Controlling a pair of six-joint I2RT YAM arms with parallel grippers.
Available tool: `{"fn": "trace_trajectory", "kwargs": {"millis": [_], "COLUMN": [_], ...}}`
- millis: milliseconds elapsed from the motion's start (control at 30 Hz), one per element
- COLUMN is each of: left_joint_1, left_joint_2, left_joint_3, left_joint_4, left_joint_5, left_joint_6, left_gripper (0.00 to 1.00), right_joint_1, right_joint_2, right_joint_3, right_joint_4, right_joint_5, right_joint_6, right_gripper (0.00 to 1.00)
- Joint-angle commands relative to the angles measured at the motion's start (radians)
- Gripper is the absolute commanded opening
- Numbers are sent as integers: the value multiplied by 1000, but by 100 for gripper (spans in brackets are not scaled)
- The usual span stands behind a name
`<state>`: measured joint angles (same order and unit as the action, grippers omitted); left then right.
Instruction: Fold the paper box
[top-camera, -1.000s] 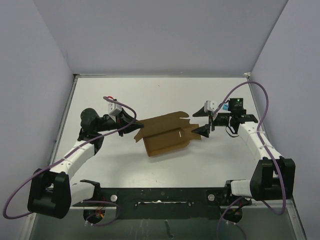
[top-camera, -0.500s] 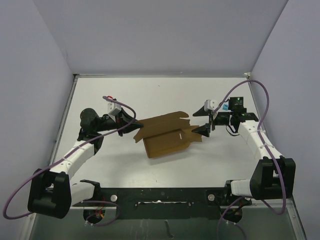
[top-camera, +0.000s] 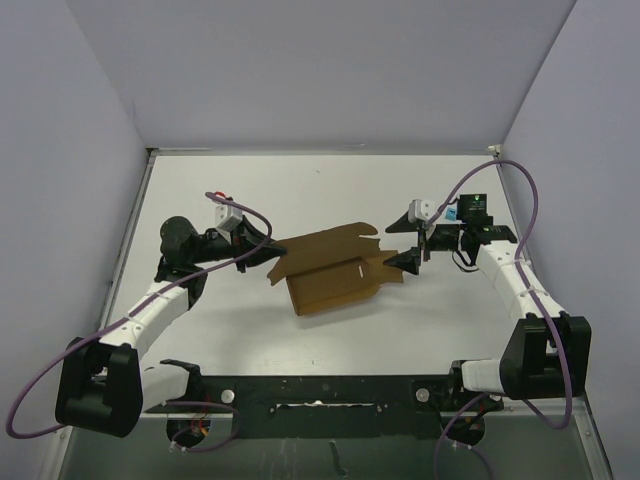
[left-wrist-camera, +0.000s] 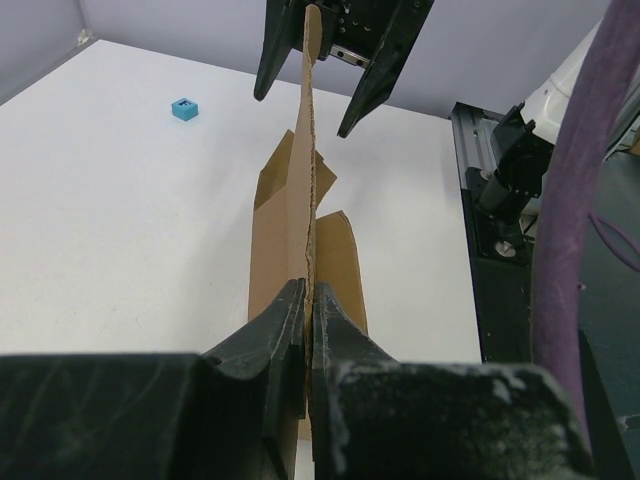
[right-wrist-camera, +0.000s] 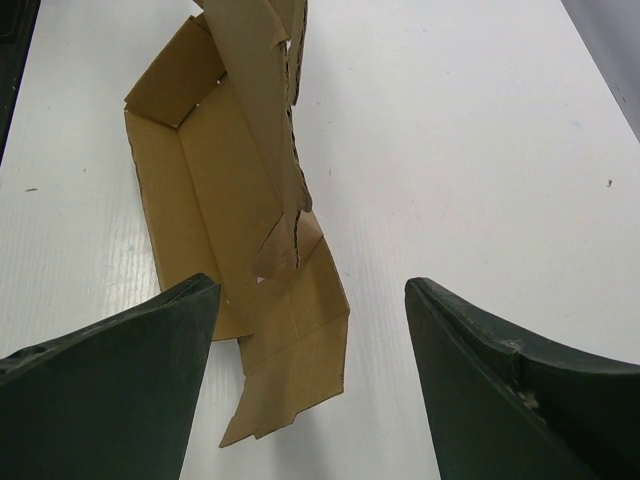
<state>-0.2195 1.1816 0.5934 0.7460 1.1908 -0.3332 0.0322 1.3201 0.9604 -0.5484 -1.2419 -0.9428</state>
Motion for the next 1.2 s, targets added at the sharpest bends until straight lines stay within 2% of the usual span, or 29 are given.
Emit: {"fn": "trace_trajectory", "kwargs": {"millis": [0, 233, 800, 1033, 1167], "left_joint_1": [6, 7, 4, 3, 2], "left_joint_2": [-27, -15, -16, -14, -8], "left_joint_3": [15, 9, 10, 6, 2], "left_joint_4": [55, 110, 124, 149, 187], "left_joint_5": [13, 15, 14, 22, 32], "left_joint_6": [-9, -53, -75, -90, -113], "left_gripper": [0, 0, 0, 0, 0], "right_joint_1": [-8, -17, -62, -50, -29], "right_joint_2": [-8, -22, -22, 27, 55], "right_joint_3": [45, 72, 106, 114, 108], "right_joint_4": [-1, -30, -41, -2, 67], "right_joint_5": [-30, -66, -78, -100, -59], "right_joint_6": [-2, 14, 47, 62, 107], "right_gripper": [76, 76, 77, 74, 72]}}
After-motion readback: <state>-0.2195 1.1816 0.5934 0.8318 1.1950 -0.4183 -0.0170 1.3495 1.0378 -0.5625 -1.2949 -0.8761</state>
